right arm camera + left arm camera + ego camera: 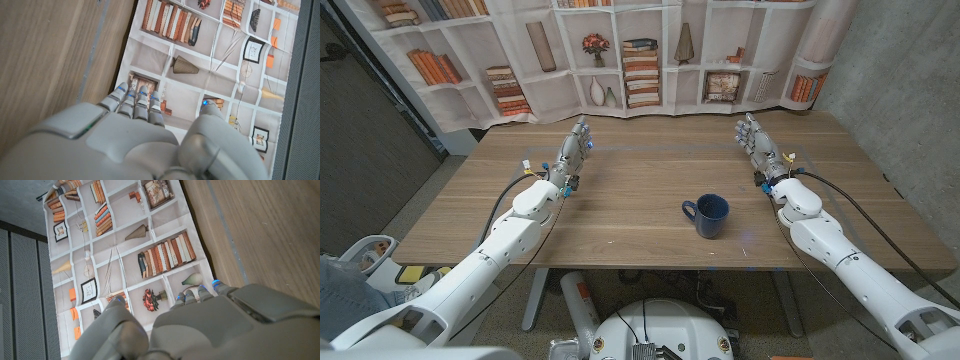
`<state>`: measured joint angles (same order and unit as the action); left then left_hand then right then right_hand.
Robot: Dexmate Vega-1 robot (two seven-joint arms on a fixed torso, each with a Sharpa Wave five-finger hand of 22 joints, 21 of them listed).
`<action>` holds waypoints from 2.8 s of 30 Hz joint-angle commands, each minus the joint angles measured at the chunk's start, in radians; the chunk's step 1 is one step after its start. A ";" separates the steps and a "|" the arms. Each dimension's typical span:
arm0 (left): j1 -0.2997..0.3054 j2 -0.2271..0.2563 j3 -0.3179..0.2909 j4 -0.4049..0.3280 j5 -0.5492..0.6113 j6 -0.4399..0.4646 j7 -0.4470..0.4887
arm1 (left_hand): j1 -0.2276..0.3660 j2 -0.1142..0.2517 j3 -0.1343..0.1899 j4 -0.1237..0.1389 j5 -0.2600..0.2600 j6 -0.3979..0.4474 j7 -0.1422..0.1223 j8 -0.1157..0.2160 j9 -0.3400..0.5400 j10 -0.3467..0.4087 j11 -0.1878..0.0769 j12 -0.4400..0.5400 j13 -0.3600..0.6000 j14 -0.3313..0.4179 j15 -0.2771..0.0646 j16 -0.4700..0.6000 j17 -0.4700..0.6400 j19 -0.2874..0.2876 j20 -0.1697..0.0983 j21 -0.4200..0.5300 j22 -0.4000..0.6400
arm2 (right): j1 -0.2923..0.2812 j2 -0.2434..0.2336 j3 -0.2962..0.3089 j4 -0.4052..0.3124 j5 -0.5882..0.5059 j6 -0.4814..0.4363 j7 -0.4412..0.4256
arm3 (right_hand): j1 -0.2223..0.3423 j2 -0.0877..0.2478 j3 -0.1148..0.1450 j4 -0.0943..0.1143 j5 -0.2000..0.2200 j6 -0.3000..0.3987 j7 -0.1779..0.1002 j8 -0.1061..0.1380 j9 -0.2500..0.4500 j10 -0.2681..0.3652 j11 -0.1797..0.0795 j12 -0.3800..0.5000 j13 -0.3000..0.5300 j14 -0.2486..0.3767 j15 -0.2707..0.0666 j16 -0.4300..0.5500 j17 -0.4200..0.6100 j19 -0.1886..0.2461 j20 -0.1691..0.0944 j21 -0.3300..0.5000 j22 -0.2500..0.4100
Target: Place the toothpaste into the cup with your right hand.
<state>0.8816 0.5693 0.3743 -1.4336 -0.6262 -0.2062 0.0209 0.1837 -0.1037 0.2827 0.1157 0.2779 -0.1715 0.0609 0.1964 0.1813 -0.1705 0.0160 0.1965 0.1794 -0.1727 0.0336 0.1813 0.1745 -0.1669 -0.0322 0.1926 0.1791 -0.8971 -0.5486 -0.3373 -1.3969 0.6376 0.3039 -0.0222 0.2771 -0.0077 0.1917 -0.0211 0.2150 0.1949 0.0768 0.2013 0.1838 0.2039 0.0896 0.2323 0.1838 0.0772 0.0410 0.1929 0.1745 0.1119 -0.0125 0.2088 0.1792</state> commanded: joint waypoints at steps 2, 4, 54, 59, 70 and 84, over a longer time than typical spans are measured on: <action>-0.004 -0.001 0.001 0.004 0.005 0.002 0.005 | 0.011 0.002 -0.001 -0.006 0.010 -0.146 -0.004 0.006 0.004 -0.133 -0.007 0.011 0.004 -0.149 -0.004 0.007 0.005 -0.177 0.002 0.006 0.002 | -0.014 -0.031 0.012 -0.023 -0.003 -0.012 0.002 | 0.019 0.003 0.005 -0.010 0.000 0.016 -0.003 0.004 0.003 0.018 -0.004 0.005 0.002 0.019 -0.002 0.005 0.002 0.016 -0.003 0.005 0.003; -0.008 0.001 0.003 0.005 0.008 0.005 0.004 | 0.012 0.003 -0.001 -0.006 0.010 -0.146 -0.004 0.006 0.004 -0.133 -0.007 0.011 0.004 -0.149 -0.005 0.007 0.005 -0.177 0.002 0.006 0.002 | -0.015 -0.041 0.012 -0.028 -0.008 -0.019 0.002 | 0.021 0.003 0.005 -0.011 0.000 0.015 -0.005 0.003 0.003 0.021 -0.005 0.005 0.002 0.021 -0.001 0.004 0.002 0.018 -0.002 0.005 0.003; -0.111 -0.015 0.048 0.071 0.035 0.036 -0.062 | 0.029 0.017 -0.005 -0.013 0.014 -0.138 -0.006 0.003 0.003 -0.129 -0.009 0.009 0.005 -0.146 -0.006 0.005 0.005 -0.184 0.007 0.005 0.002 | -0.242 -0.161 0.115 -0.222 -0.146 0.016 -0.190 | 0.069 0.011 0.015 -0.050 -0.003 0.060 -0.038 0.008 0.003 0.091 -0.032 0.014 -0.001 0.093 -0.046 0.004 0.001 0.083 -0.038 0.013 0.004; -0.110 -0.012 0.048 0.064 0.040 0.031 -0.062 | 0.030 0.018 -0.005 -0.014 0.014 -0.137 -0.006 0.003 0.003 -0.127 -0.009 0.009 0.005 -0.146 -0.006 0.005 0.005 -0.185 0.007 0.005 0.002 | -0.269 -0.166 0.131 -0.243 -0.157 0.019 -0.208 | 0.073 0.011 0.016 -0.053 -0.003 0.069 -0.044 0.010 0.004 0.097 -0.035 0.015 -0.001 0.097 -0.049 0.004 0.002 0.084 -0.038 0.012 0.004; -0.109 -0.018 0.050 0.066 0.040 0.023 -0.062 | 0.033 0.020 -0.007 -0.014 0.014 -0.132 -0.007 0.004 0.004 -0.128 -0.010 0.009 0.005 -0.146 -0.005 0.005 0.005 -0.185 0.008 0.005 0.003 | -0.324 -0.178 0.164 -0.293 -0.190 0.010 -0.246 | 0.079 0.011 0.017 -0.059 -0.002 0.077 -0.048 0.011 0.004 0.103 -0.039 0.015 -0.001 0.104 -0.051 0.003 0.002 0.089 -0.038 0.011 0.004; -0.117 -0.035 0.061 0.073 0.050 0.016 -0.059 | 0.036 0.022 -0.009 -0.016 0.014 -0.132 -0.007 0.003 0.004 -0.127 -0.009 0.008 0.005 -0.145 -0.006 0.005 0.005 -0.185 0.007 0.005 0.003 | -0.398 -0.190 0.217 -0.338 -0.217 0.001 -0.283 | 0.085 0.010 0.017 -0.064 -0.001 0.085 -0.052 0.011 0.004 0.109 -0.043 0.014 -0.001 0.109 -0.051 0.001 0.002 0.090 -0.036 0.009 0.004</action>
<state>0.7702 0.5447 0.4270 -1.3648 -0.5846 -0.1843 -0.0402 0.2048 -0.0826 0.2729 0.1060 0.2844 -0.1715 0.0607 0.1963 0.1817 -0.1704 0.0160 0.2033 0.1792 -0.1725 0.0338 0.1853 0.1743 -0.1722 -0.0267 0.1926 0.1789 -1.2378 -0.7276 -0.1594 -1.6967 0.4465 0.3158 -0.2736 0.3536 0.0027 0.2071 -0.0776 0.2150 0.2701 0.0232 0.2088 0.1837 0.3040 0.0503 0.2439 0.1816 0.1772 -0.0093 0.1929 0.1743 0.1922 -0.0394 0.2184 0.1790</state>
